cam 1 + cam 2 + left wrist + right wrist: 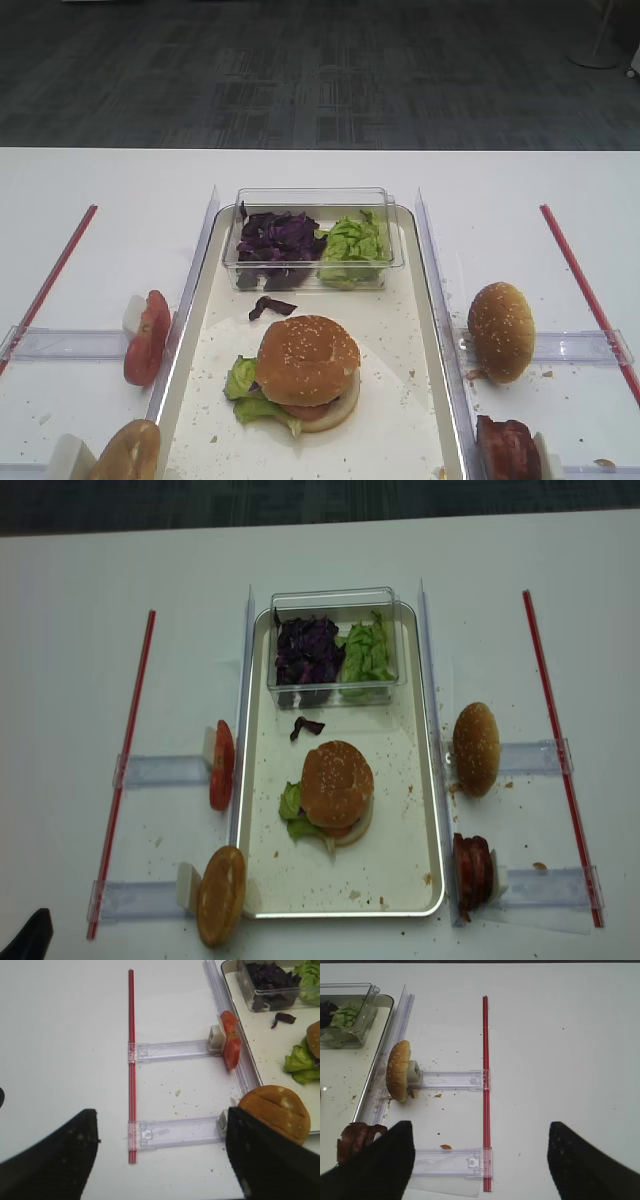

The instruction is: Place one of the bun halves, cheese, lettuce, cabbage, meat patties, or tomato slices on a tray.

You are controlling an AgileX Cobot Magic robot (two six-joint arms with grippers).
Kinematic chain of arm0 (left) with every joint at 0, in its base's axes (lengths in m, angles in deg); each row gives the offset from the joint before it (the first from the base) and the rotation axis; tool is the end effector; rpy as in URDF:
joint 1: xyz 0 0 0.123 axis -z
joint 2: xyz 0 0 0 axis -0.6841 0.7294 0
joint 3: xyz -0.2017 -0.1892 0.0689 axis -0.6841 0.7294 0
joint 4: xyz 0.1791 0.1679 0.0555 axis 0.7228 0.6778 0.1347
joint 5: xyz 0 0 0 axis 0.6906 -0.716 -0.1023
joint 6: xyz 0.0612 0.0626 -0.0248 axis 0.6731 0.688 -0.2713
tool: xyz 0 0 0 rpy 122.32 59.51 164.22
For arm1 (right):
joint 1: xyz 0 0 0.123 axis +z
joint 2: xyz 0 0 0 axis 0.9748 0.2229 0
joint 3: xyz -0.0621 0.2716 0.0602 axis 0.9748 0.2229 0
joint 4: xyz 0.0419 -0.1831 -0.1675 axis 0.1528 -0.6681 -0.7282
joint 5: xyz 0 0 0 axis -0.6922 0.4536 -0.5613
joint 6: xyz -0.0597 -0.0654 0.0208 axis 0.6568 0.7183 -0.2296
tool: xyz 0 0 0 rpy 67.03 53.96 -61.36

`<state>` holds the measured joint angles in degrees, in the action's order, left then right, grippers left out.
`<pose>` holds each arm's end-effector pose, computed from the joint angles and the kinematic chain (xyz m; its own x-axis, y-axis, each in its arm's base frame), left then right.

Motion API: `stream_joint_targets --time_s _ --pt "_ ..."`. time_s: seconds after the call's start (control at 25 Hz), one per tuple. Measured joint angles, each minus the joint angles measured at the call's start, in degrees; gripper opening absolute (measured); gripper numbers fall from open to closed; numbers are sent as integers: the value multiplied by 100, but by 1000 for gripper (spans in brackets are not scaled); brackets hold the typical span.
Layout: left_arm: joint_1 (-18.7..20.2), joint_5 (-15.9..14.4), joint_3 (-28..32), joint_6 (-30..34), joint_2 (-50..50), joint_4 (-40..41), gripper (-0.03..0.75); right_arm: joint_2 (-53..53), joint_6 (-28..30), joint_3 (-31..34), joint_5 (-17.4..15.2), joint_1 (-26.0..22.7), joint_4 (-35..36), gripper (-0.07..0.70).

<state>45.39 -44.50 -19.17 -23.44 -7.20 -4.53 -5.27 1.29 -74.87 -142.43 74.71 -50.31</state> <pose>-0.0123 0.0025 0.2645 -0.5589 -0.0231 -0.8289 -0.0049 0.9997 -0.0245 -0.0080 0.0071 0.2666 -0.5174 0.0099 -0.8557 -0.0273 0.9992 0.0280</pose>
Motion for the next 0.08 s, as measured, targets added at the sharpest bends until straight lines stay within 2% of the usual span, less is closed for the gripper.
stream_joint_targets --time_s 0.08 --pt "0 0 0 0 0 0 491 0 0 0 0 0 0 571"
